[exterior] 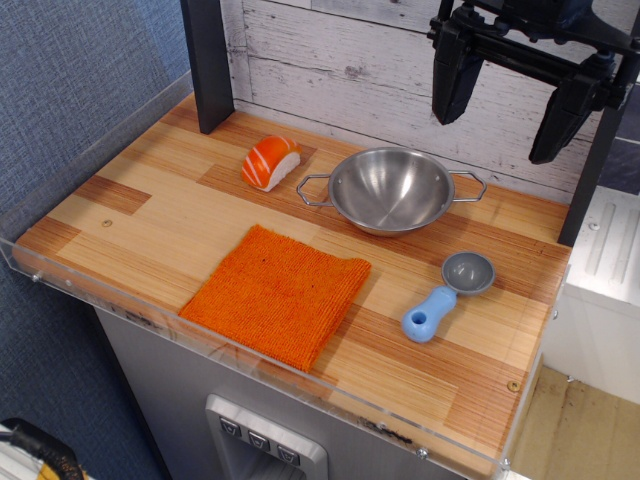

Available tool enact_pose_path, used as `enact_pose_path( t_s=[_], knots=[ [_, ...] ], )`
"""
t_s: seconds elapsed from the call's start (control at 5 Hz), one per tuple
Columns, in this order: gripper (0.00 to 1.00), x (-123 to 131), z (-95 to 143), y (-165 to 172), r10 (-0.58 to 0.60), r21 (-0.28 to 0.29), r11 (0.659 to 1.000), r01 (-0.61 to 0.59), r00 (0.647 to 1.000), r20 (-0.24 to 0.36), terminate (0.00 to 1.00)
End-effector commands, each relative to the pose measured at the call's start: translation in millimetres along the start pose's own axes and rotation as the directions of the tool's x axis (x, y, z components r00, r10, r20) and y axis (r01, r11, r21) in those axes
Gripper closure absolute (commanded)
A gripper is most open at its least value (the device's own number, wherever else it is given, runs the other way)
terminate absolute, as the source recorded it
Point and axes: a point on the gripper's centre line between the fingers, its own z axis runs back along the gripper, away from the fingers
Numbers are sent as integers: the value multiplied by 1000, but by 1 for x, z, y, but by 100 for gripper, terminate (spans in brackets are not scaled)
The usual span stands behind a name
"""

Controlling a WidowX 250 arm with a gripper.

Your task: Pick up the spoon and put it to the left of the napkin.

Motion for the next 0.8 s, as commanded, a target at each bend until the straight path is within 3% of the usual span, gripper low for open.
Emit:
enact_pose_path(
  t_s=[0.0,0.4,0.6],
  knots=[
    [0,0,0,0,0,0,1000,0,1000,0,0],
    [0,0,-15,-2,64,22,998,-63,997,-40,0],
    [0,1,-25,-11,42,48,998,-40,998,-40,0]
  ],
)
